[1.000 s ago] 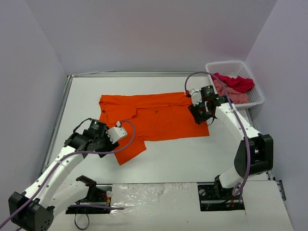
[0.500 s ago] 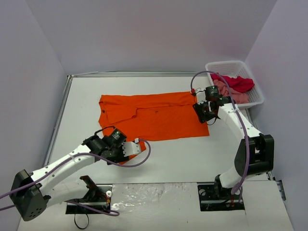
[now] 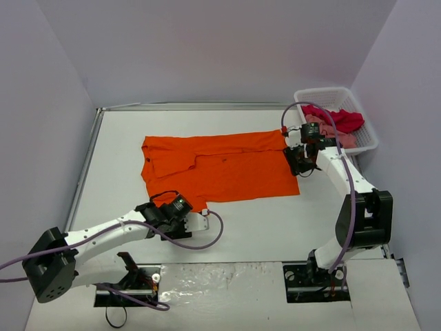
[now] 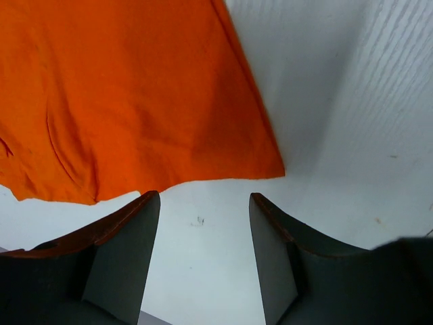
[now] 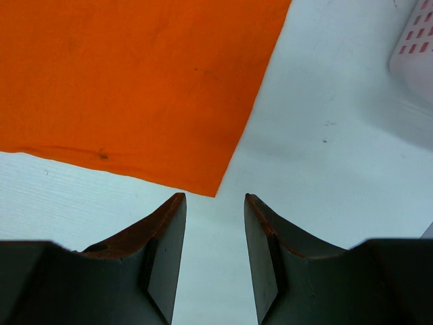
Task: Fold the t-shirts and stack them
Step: Grap the side of the flattened tshirt closest away from the robot with both arms
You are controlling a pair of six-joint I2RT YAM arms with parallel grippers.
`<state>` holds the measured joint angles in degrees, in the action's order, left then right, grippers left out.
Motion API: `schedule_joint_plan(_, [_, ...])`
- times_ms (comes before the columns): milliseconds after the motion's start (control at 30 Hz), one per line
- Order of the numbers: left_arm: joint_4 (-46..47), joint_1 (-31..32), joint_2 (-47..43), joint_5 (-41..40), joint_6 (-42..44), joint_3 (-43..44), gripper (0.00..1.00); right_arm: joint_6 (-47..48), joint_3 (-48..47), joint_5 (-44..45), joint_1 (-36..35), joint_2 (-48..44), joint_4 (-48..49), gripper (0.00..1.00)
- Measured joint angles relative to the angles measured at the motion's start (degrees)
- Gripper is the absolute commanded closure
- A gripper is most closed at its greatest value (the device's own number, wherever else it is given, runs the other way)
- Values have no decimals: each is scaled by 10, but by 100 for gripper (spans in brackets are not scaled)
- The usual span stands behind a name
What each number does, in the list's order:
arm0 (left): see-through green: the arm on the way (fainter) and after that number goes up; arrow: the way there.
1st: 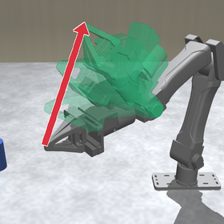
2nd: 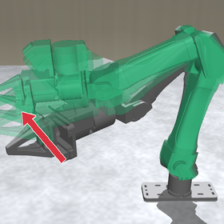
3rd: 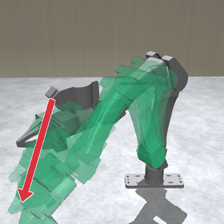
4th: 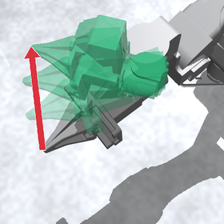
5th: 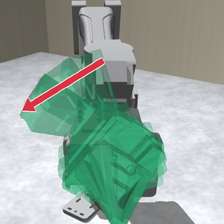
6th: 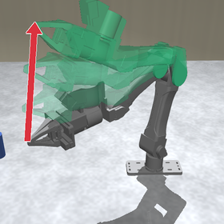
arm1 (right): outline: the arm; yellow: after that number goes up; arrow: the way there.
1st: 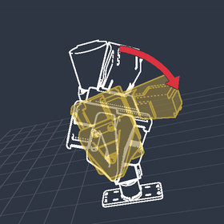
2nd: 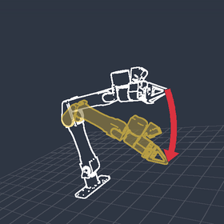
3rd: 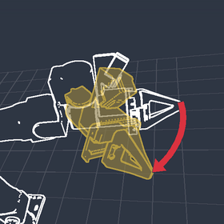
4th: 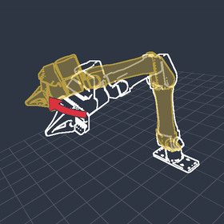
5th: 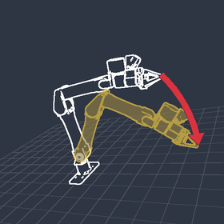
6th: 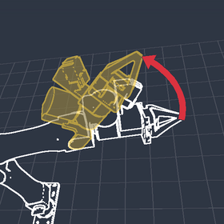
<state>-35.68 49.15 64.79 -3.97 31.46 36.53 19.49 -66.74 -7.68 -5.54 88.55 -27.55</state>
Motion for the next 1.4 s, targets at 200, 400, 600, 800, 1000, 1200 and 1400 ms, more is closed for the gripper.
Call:
schedule_joint_plan(200, [29, 29, 20, -8, -6, -12, 46, 0, 0, 0, 5, 16, 1, 64])
schedule_joint_plan(400, [35, 37, 31, -6, -6, -12, 45, 0, 0, 0, 7, 24, 4, 64])
schedule_joint_plan(600, [25, 38, 80, -2, -7, 0, 45, 0, 0, 0, 8, 24, 4, 63])
schedule_joint_plan(800, [19, 38, 109, 1, -9, 26, 45, 0, 0, 0, 11, 24, 6, 63])
schedule_joint_plan(1000, [9, 39, 144, 12, -9, 47, 46, 0, 0, -1, 15, 24, 7, 63])
schedule_joint_plan(1200, [-12, 44, 165, 16, -11, 65, 47, 0, 0, -1, 18, 24, 8, 63])
schedule_joint_plan(1400, [-38, 45, 165, 21, -11, 65, 48, 0, 0, -1, 19, 24, 8, 63])
